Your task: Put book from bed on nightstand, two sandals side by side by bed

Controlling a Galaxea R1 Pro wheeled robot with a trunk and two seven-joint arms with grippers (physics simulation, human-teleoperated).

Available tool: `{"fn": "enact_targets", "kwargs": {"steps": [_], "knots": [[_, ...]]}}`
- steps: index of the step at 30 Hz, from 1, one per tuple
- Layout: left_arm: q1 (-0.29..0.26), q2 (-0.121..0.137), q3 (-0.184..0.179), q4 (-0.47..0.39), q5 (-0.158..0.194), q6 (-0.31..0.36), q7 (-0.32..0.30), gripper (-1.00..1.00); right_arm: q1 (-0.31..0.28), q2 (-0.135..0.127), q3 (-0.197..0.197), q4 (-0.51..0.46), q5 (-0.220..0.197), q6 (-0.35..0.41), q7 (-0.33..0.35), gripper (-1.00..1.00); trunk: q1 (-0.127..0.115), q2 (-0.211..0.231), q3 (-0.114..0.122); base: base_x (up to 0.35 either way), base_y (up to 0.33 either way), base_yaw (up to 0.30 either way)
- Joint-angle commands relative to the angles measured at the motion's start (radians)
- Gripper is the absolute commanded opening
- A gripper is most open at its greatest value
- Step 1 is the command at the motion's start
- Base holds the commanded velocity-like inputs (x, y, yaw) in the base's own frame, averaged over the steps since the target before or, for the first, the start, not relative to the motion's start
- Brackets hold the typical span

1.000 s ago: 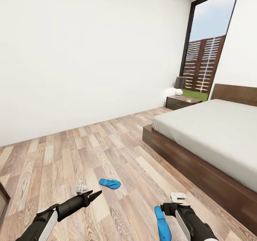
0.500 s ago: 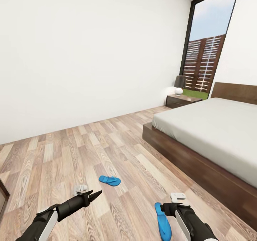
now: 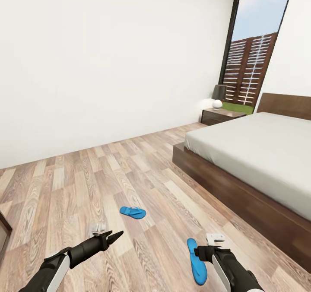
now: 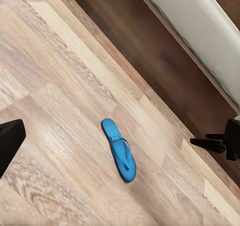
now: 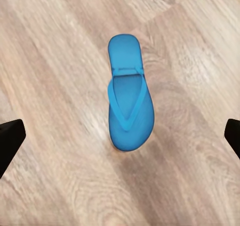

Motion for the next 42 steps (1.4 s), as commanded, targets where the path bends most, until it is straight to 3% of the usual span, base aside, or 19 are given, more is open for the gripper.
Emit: {"fn": "enact_targets", "kwargs": {"steps": [1,42], "knots": [[0.0,0.0,0.0,0.0,0.007,0.01,-0.002,1.0,0.0,0.0,-0.001,-0.002,0.0,0.005,-0.001,1.0,0.0,-0.001,-0.005,0.0,0.0,0.0],[0.0,-0.007,0.0,0.002,0.007,0.011,-0.002,1.0,0.0,0.002,0.0,0.003,0.0,0.005,-0.001,1.0,0.019,-0.01,-0.164,0.0,0.0,0.0]]}}
